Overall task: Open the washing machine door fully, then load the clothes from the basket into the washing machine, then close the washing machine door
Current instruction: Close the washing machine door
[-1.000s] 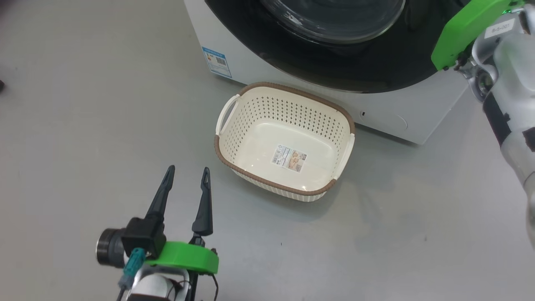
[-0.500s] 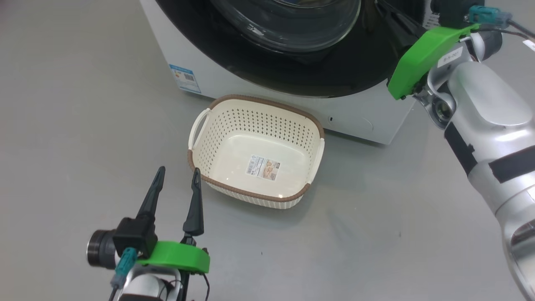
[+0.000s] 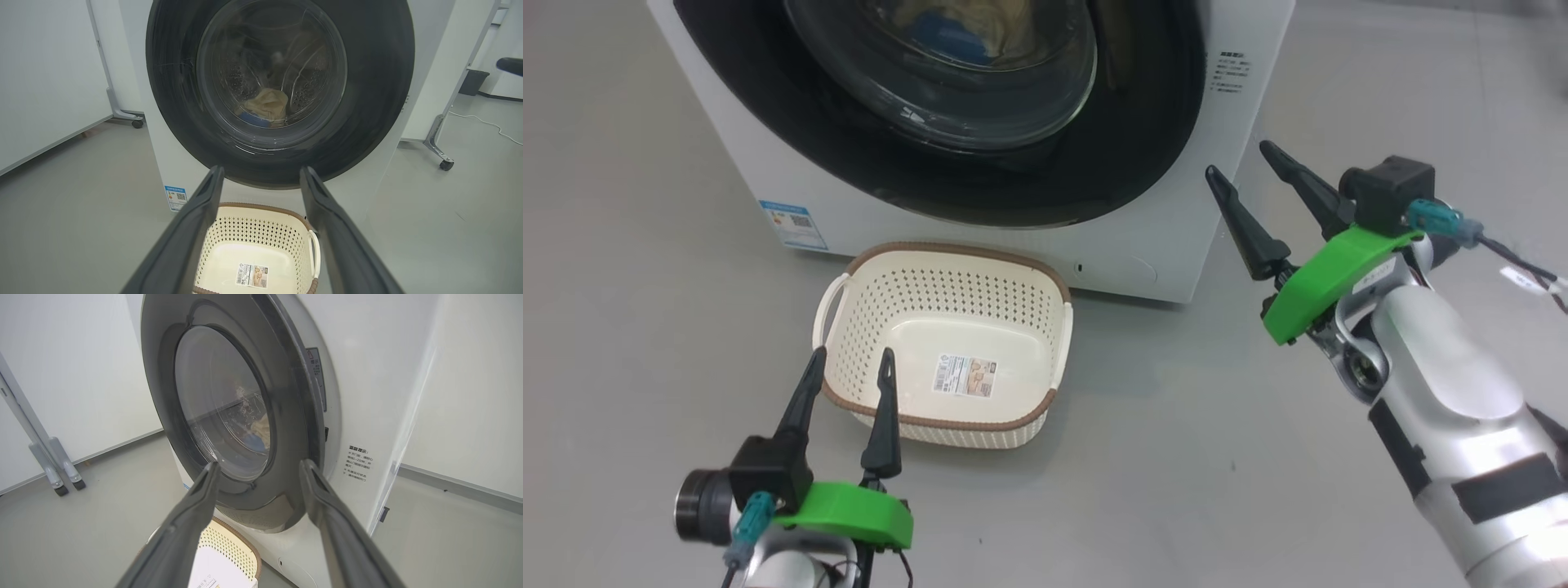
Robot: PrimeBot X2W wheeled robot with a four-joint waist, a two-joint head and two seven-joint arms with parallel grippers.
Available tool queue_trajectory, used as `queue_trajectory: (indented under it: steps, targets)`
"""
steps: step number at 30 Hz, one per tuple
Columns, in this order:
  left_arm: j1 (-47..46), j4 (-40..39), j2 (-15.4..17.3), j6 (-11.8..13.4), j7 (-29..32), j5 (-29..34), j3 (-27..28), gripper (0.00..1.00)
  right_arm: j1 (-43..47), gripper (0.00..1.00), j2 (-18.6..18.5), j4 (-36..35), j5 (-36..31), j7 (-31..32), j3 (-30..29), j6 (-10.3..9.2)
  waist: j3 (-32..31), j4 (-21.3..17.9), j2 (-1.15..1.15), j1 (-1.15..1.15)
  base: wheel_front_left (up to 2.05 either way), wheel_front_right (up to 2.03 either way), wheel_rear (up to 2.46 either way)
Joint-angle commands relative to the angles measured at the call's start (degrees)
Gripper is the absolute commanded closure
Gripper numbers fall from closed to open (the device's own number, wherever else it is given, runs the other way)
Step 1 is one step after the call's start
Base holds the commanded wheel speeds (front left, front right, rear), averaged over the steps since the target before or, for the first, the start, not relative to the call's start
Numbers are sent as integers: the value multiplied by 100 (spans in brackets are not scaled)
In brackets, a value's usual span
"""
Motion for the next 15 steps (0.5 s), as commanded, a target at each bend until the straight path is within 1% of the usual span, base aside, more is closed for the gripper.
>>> queue_trajectory:
  steps: [1, 5, 15]
  targets:
    - [-65, -137, 130, -1, 3, -60, 246, 0, 76, 0, 84, -272, -100, -54, -81, 0, -102, -158, 0, 1, 0, 0, 0]
    - [-31, -86, 171, -11, 3, -116, 275, 0, 563, 0, 159, -630, -275, -54, -427, 0, -188, -357, 0, 1, 0, 0, 0]
    - [70, 22, 240, -14, -9, -191, 275, 0, 1876, 0, 309, -1516, -776, -54, -1628, 0, -413, -697, 0, 1, 0, 0, 0]
